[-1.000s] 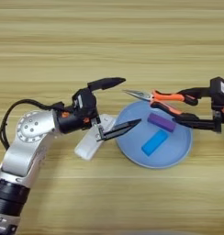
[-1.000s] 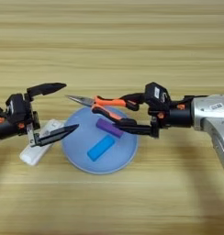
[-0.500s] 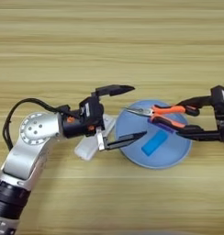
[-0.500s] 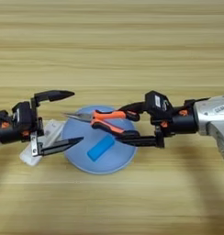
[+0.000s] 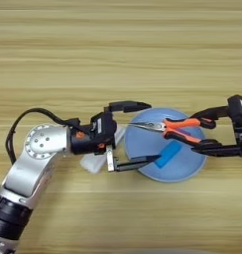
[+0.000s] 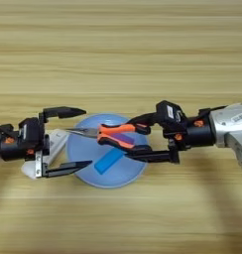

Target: Move the objects on the table

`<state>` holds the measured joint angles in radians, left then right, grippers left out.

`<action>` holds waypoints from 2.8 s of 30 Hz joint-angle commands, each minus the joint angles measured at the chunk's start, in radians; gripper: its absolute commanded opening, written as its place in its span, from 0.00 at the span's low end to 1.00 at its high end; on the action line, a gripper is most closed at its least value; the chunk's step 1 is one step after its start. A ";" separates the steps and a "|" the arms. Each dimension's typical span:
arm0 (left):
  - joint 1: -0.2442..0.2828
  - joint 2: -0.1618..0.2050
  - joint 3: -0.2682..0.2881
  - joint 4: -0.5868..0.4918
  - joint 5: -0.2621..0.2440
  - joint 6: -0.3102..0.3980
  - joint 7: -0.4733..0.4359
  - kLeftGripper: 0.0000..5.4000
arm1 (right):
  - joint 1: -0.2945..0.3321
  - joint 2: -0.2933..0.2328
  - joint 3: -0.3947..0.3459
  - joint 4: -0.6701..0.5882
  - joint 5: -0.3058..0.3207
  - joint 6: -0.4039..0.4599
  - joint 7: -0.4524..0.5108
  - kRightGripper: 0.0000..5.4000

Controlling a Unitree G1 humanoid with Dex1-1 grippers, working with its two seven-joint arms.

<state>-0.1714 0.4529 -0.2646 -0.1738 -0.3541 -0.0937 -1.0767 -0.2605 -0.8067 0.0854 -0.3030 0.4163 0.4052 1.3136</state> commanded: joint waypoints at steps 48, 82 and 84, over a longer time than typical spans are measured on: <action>-0.047 -0.049 -0.036 0.036 0.020 0.006 -0.034 0.72 | -0.025 0.005 0.026 -0.079 0.059 0.040 -0.025 0.64; -0.047 -0.055 -0.034 0.038 0.018 0.003 -0.030 0.42 | -0.015 0.012 0.025 -0.111 0.089 0.042 -0.021 0.73; -0.046 -0.055 -0.033 0.038 0.018 0.002 -0.030 0.42 | -0.015 0.011 0.026 -0.112 0.093 0.042 -0.023 0.84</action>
<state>-0.2063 0.4010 -0.2997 -0.1271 -0.3282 -0.0936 -1.1045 -0.2655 -0.7919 0.1123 -0.3984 0.4976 0.4472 1.2905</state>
